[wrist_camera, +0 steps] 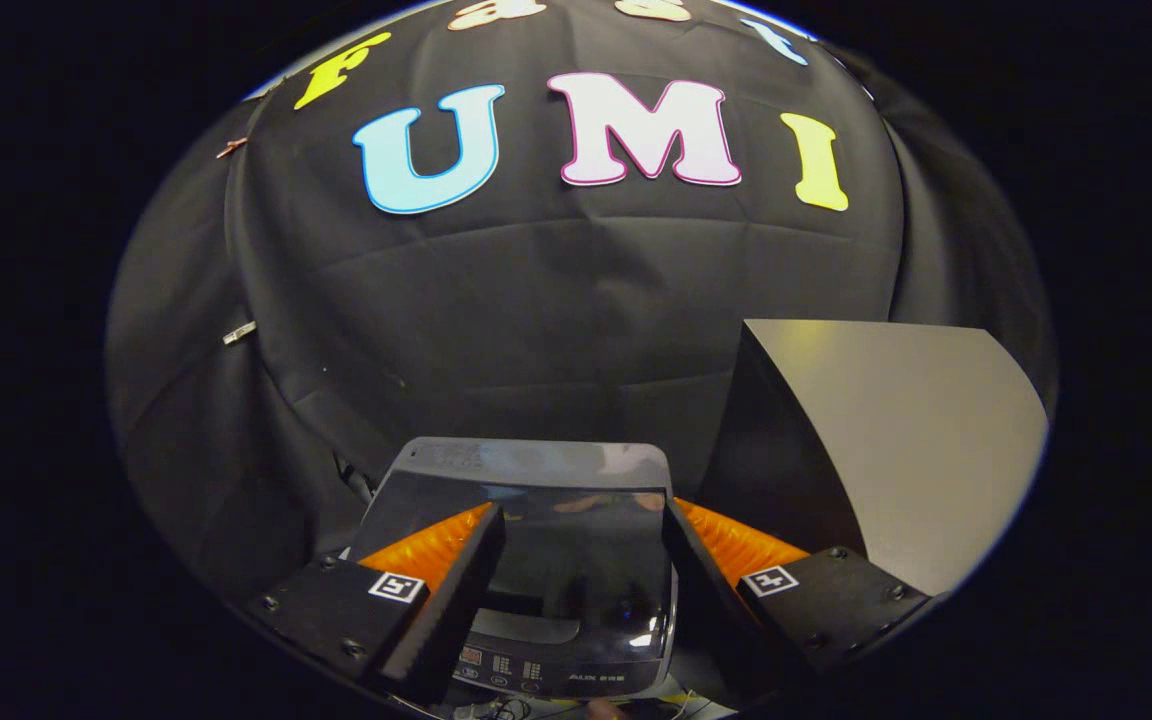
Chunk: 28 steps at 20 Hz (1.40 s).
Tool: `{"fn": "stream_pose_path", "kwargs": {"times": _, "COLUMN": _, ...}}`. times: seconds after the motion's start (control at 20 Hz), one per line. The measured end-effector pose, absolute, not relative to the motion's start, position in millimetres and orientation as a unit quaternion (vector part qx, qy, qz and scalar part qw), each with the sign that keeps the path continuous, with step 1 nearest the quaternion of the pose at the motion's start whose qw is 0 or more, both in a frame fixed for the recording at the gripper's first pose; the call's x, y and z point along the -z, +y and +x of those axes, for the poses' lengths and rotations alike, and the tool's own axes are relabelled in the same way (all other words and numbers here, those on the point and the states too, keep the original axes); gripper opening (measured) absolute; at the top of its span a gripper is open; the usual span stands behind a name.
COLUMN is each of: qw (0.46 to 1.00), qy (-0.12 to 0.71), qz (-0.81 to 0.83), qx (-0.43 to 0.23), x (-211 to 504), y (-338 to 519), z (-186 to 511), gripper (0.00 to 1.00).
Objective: Put the clothes into the washing machine and then close the washing machine lid.
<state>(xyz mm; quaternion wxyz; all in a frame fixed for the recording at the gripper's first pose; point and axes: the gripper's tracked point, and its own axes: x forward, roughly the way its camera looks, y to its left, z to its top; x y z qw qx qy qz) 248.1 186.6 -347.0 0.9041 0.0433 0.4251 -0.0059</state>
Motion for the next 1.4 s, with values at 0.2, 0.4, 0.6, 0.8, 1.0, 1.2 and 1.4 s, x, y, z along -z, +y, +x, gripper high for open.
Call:
{"fn": "stream_pose_path", "kwargs": {"times": 0.2, "qw": 0.911, "qy": 0.41, "qz": 0.042, "qx": -0.015, "x": 327, "y": 190, "z": 236, "gripper": 0.99}}
{"fn": "stream_pose_path", "kwargs": {"times": 0.4, "qw": 0.926, "qy": 0.374, "qz": 0.035, "qx": -0.041, "x": 288, "y": 197, "z": 228, "gripper": 0.99}}
{"fn": "stream_pose_path", "kwargs": {"times": 0.6, "qw": 0.946, "qy": 0.314, "qz": 0.033, "qx": -0.075, "x": 228, "y": 204, "z": 217, "gripper": 0.99}}
{"fn": "stream_pose_path", "kwargs": {"times": 0.8, "qw": 0.969, "qy": 0.224, "qz": 0.025, "qx": -0.1, "x": 147, "y": 196, "z": 200, "gripper": 0.99}}
{"fn": "stream_pose_path", "kwargs": {"times": 1.0, "qw": 0.983, "qy": 0.151, "qz": 0.015, "qx": -0.105, "x": 84, "y": 174, "z": 168, "gripper": 0.98}}
{"fn": "stream_pose_path", "kwargs": {"times": 1.2, "qw": 0.991, "qy": 0.104, "qz": 0.019, "qx": -0.086, "x": 39, "y": 128, "z": 140, "gripper": 0.98}}
{"fn": "stream_pose_path", "kwargs": {"times": 1.4, "qw": 0.995, "qy": 0.069, "qz": 0.015, "qx": -0.066, "x": 9, "y": 80, "z": 100, "gripper": 0.98}}
